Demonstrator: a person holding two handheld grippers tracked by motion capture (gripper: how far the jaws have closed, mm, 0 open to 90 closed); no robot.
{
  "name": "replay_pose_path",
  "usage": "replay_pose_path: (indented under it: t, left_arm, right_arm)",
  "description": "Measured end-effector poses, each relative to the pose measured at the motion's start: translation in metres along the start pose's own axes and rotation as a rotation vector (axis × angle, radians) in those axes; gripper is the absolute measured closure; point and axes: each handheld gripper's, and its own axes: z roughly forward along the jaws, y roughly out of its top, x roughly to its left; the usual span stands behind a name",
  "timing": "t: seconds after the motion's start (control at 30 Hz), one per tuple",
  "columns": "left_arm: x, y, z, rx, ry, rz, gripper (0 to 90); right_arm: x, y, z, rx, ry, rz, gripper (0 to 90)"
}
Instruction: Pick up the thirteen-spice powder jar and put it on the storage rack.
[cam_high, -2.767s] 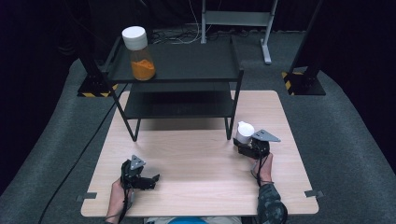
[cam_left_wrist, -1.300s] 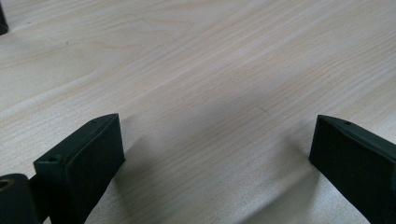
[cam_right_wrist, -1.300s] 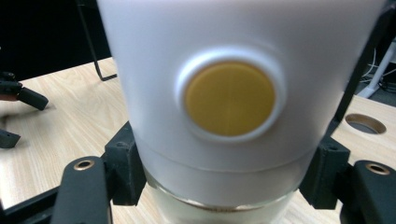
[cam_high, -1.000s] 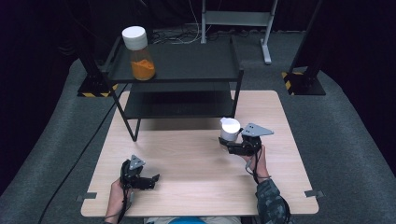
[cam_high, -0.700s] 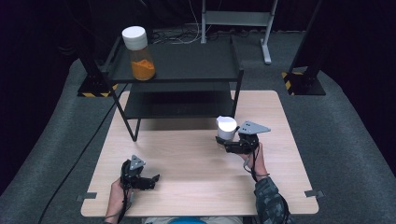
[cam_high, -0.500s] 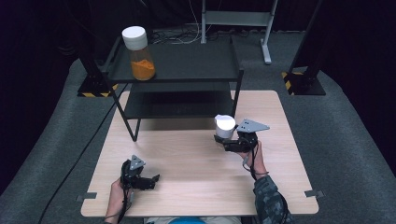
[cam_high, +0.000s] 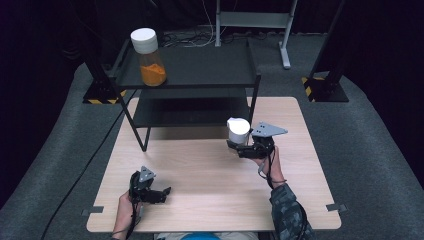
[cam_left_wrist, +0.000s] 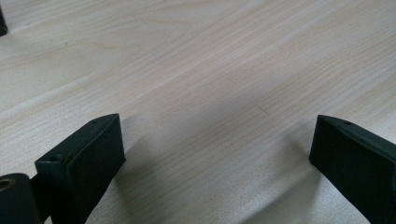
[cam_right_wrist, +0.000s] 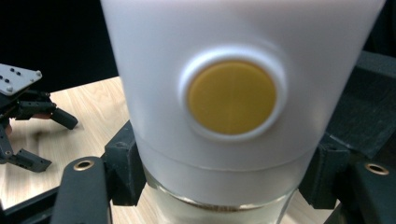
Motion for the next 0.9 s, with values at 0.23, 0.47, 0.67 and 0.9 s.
replay_pose_path:
  t: [0.23, 0.47, 0.67, 0.9]
  left_arm:
    - [0.0, 0.0, 0.0, 0.0, 0.002, 0.0, 2.8]
    - [-0.001, 0.0, 0.0, -0.001, 0.004, 0.001, 2.8]
    - [-0.001, 0.0, 0.0, -0.001, 0.004, 0.001, 2.7]
    - [-0.001, 0.0, 0.0, -0.002, 0.005, 0.001, 2.7]
  right_arm:
    - [-0.002, 0.011, -0.002, 0.002, 0.005, -0.009, 29.8]
    - [-0.004, 0.019, -0.004, -0.008, 0.006, -0.009, 29.8]
    - [-0.004, 0.025, -0.005, -0.014, 0.004, -0.013, 29.8]
    - [-0.006, 0.034, -0.007, -0.025, 0.008, -0.02, 29.8]
